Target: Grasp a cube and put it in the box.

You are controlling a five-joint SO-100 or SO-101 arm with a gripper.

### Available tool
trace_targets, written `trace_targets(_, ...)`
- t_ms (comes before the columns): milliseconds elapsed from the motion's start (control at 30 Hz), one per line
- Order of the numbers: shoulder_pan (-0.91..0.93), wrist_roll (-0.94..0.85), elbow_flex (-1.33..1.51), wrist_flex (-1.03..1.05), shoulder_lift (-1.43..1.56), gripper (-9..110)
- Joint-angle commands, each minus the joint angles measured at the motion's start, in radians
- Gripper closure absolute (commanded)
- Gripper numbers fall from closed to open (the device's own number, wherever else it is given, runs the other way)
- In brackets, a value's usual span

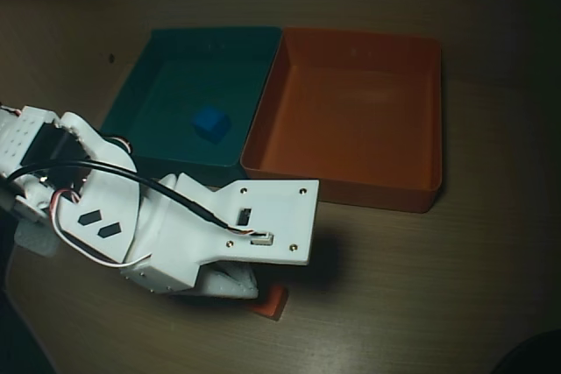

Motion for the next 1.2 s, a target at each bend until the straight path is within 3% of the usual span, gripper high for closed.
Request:
trace_targets(0,0.008,-0.005,-0.012,-0.021,0.02,107)
trace_targets(267,0.034,-0.006,-0.029,-0.028,-0.032,103)
trace_targets(567,0.04,-0.005,-0.014,-0.028,-0.037,72)
trace_targets(767,0.041,-0.005,-0.012,-0.017,-0.038,59)
trace_targets(1167,0.043,-0.005,-0.017,-0.026,-0.137,56)
